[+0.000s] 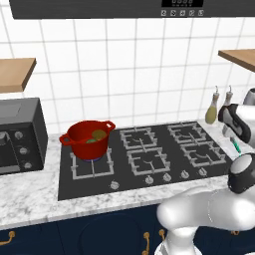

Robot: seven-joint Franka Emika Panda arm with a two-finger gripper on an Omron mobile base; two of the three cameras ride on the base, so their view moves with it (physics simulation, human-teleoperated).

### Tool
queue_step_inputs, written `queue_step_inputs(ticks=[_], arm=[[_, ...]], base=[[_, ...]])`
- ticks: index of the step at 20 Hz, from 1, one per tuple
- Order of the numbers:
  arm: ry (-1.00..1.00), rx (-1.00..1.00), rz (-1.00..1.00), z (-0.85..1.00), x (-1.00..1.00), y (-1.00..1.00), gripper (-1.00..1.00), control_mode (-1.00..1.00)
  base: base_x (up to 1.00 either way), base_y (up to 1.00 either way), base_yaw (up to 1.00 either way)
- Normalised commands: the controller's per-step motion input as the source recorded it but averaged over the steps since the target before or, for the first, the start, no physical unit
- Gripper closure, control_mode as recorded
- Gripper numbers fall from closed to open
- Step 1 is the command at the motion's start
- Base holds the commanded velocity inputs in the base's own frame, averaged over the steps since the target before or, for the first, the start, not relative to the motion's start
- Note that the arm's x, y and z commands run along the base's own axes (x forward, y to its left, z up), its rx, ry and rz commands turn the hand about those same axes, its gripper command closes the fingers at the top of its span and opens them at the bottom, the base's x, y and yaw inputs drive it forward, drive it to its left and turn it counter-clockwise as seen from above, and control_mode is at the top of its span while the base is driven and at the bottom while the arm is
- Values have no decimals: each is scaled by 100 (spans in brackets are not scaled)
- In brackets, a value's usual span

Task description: Put the avocado and broccoli in the pot. Retrieve the spatula and lightly stir the vegetables in the pot.

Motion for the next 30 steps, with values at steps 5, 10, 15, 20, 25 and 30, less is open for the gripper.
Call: queue_step_inputs(ticks=[5, 10, 15, 20, 25, 30], arm=[[18, 0, 0, -56, 58, -90, -100, -100], [7, 8, 0, -63, 41, -66, -100, -100], [0, 10, 2, -41, 39, -6, -100, -100], [0, 1, 0, -26, 48, -18, -100, -100], [0, 0, 0, -38, 17, -28, -100, -100], [0, 0, 0, -44, 16, -19, -100, -100]], base=[[0, 0, 0], [0, 0, 0], [0, 0, 0], [0, 0, 0], [0, 0, 0], [0, 0, 0]])
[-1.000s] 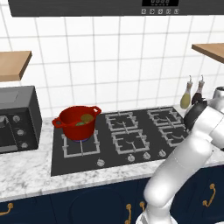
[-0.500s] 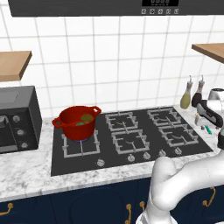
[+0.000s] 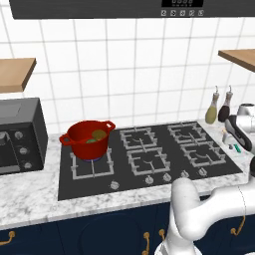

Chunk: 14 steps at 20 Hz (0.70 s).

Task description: Put the avocado and broccoli in the pot. Retrieve the spatula and lightly stir the vegetables in the pot.

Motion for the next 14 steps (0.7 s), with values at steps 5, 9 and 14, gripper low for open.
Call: queue_step_inputs(ticks=[5, 9, 14], arm=[[0, 0, 1, -65, 1, 0, -100, -100], [0, 0, 3, -92, 0, 9, 100, -100], [4, -3, 5, -100, 0, 29, 100, -100]], base=[[0, 0, 0], [0, 0, 0], [0, 0, 0]])
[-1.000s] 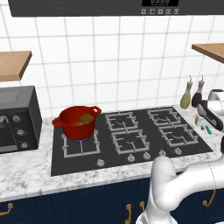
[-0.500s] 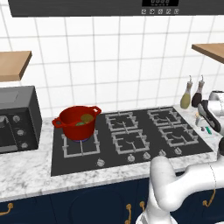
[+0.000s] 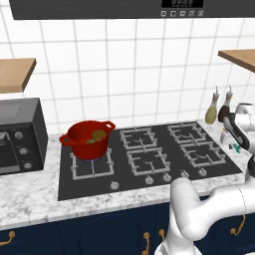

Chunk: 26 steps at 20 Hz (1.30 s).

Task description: Put the avocado and broccoli in the pot. Retrieve the spatula and lightly stir the vegetables in the pot.

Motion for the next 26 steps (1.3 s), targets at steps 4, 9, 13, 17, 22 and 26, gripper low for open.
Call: queue_step_inputs(ticks=[4, 9, 13, 17, 22, 26], arm=[[21, -1, 4, -93, -2, 12, 100, -100], [29, 0, 0, -68, -37, 4, 100, -100], [15, 1, 0, -63, -97, 0, 100, -100], [1, 8, 0, -24, -100, 0, 100, -100], [8, 6, 0, 0, -100, 22, 100, -100], [11, 3, 0, 37, -100, 44, 100, -100]], base=[[0, 0, 0], [0, 0, 0], [0, 0, 0], [0, 0, 0], [0, 0, 0], [0, 0, 0]])
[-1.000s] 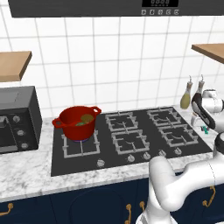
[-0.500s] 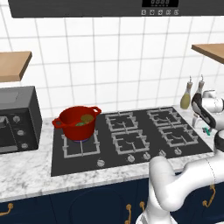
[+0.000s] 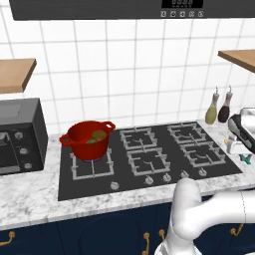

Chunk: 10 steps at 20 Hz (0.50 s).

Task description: Put the avocado and broccoli in the pot. Retrieve the spatula and lightly stir the vegetables in the pot.

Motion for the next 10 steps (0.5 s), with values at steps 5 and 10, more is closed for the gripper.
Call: queue_step_inputs(ticks=[5, 10], arm=[[8, 2, 0, 84, -100, 39, 100, -100], [0, -10, 7, 100, -98, 40, 100, -100]], base=[[0, 0, 0], [0, 0, 0]])
